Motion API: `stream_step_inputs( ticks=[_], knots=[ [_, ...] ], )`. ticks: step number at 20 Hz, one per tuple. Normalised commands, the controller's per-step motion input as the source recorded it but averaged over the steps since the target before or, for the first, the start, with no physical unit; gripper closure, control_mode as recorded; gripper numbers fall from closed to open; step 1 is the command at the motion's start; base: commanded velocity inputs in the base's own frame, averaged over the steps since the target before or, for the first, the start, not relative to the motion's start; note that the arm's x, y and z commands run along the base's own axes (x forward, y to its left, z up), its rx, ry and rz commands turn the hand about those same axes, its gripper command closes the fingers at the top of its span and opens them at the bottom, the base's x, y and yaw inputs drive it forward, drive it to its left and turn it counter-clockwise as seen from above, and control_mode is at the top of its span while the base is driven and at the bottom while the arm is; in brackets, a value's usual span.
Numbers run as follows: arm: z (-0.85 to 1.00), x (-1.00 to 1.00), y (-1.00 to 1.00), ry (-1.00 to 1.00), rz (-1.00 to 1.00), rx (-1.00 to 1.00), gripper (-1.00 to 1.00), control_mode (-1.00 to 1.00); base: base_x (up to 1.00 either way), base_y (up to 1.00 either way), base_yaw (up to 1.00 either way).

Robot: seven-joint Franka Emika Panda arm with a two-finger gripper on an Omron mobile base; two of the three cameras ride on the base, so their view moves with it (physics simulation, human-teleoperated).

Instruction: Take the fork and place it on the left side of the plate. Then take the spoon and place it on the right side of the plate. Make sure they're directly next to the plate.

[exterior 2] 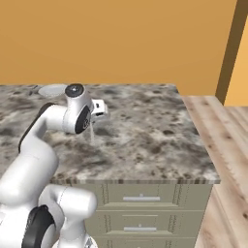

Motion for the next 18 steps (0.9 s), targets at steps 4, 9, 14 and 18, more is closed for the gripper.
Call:
stream_step_inputs(
  ticks=[4,9,14,18],
  knots=[
    [0.43,-0.24,-0.18,-0.17,0.0,0.0,1.0,-1.0,0.0,0.0,0.0],
    [0.05,-0.33,-0.05,-0.1,-0.02,0.0,1.0,-1.0,0.0,0.0,0.0],
    [0.0,0.0,0.0,0.0,0.0,0.0,1.0,1.0,-0.14,-0.42,-0.02],
    [0.0,0.0,0.0,0.0,0.0,0.0,1.0,1.0,0.0,-0.78,0.0]
  ],
)
